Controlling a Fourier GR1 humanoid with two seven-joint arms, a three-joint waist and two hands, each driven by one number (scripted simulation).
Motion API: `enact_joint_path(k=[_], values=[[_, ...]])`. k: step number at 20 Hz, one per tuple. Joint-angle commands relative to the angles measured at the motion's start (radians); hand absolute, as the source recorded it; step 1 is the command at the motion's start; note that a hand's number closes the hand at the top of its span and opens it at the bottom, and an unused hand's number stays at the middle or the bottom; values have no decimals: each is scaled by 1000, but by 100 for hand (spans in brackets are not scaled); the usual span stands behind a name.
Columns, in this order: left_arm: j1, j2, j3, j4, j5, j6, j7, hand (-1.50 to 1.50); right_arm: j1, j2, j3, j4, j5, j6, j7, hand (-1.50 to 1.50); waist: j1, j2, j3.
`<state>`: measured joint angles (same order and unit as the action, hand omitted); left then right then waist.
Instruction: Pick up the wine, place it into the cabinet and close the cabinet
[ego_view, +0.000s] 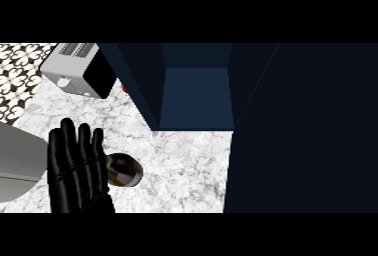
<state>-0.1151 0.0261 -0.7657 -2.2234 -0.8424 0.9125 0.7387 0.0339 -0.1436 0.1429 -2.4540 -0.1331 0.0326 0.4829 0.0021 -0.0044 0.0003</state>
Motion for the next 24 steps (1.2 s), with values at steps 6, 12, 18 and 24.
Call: enact_joint_path(k=[6, 12, 18, 24], values=[[148, 36, -28, -116, 26, 11, -11, -150, -4, -31, -73, -173, -81, -21, 143, -150, -6, 2, -1], [207, 109, 54, -208, 133, 2, -6, -150, 23, -10, -15, -179, -42, -1, 117, -150, -6, 1, -2], [198, 162, 143, -204, 262, 16, -15, -150, -47, 2, -26, -128, -16, -24, 114, -150, -7, 4, -3], [216, 223, 179, -114, 471, 84, -148, -150, -10, 15, 8, -83, -4, 13, 45, -150, -12, 5, -3]])
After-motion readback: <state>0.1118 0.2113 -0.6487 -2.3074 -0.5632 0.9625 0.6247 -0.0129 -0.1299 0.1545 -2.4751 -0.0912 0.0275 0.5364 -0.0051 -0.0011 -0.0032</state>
